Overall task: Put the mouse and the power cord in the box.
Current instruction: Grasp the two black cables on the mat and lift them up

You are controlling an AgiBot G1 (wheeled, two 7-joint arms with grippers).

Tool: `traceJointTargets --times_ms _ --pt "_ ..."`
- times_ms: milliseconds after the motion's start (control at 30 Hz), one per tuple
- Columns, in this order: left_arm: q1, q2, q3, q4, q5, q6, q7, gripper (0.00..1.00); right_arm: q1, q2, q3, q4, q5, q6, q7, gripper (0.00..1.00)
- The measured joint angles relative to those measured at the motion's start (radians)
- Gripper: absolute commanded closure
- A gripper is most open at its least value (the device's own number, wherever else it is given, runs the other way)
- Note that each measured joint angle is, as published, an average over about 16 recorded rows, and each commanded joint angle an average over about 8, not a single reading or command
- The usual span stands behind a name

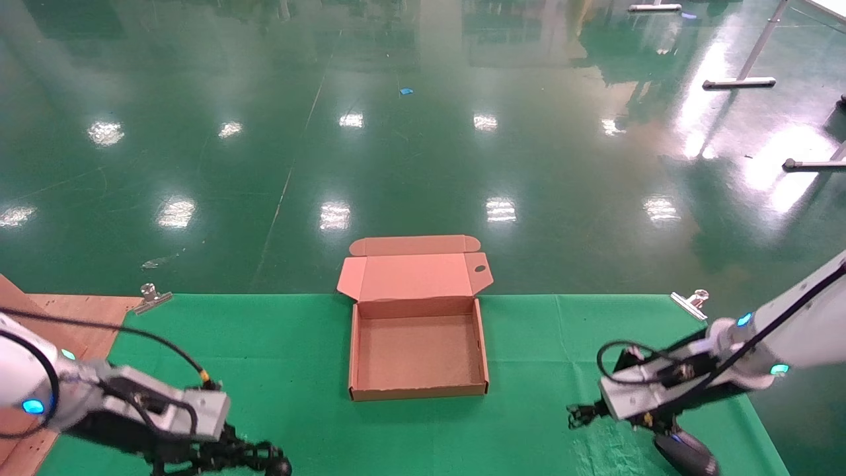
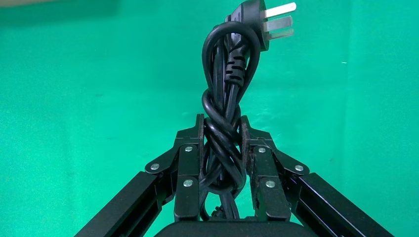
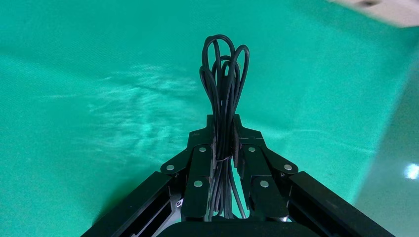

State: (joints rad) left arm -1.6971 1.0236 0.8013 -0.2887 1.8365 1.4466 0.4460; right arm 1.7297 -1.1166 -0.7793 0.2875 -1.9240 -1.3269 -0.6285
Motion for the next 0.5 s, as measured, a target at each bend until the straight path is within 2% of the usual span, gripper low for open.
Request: traceJointTargets --times_ms 200,500 --pt "-0.074 -0.02 -0.002 -0.102 0.004 0.051 -0.06 1.0 0.048 0.032 0.018 0.1 0.024 -0.063 0.053 1.0" --pt "-0.164 -0.043 -0.013 -0.285 -0.013 0.106 -0.176 1.0 0.112 0.065 0.047 0.292 0.055 -0.129 0.194 1.0"
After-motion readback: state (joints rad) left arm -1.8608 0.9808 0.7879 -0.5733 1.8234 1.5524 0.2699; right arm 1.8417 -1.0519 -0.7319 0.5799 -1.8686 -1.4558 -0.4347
